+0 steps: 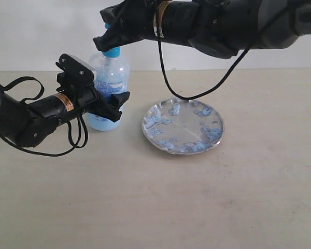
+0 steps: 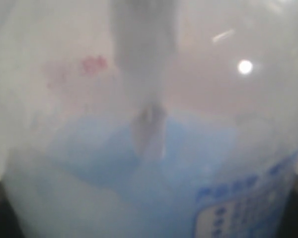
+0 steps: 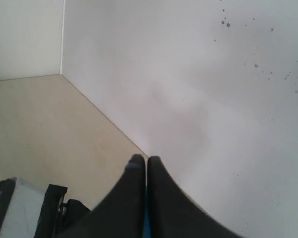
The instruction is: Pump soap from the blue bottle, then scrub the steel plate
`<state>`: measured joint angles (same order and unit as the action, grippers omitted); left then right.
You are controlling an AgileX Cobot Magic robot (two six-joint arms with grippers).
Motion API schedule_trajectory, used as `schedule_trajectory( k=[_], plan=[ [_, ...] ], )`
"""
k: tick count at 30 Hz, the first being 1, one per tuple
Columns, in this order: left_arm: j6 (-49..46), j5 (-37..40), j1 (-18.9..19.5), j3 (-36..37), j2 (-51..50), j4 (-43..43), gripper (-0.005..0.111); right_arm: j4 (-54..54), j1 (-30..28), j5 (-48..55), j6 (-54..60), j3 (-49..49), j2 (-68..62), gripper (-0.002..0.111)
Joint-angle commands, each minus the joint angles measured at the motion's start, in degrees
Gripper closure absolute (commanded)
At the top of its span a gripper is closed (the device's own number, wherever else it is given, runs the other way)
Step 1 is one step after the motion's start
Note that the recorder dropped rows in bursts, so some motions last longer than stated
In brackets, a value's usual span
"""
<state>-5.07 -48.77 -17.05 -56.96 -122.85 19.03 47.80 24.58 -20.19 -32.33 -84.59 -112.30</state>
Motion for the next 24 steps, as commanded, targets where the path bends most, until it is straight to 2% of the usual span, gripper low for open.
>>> schedule_trajectory(
  k=[1, 13, 24],
  plan=[
    [-0.77, -1.79, -0.13, -0.39, 0.13, -0.05, 0.103, 0.88, 0.12, 8.81, -5.83, 0.55, -2.64, 0.108],
    [-0.77, -2.39, -0.13, -0.39, 0.13, 0.08, 0.103, 1.77, 3.34, 17.46, -5.57, 0.55, -4.38, 0.108],
    [0.46, -2.76, -0.13, -0.39, 0.13, 1.20, 0.103, 1.77, 3.43, 19.59, -5.21, 0.55, -4.38, 0.108]
  ],
)
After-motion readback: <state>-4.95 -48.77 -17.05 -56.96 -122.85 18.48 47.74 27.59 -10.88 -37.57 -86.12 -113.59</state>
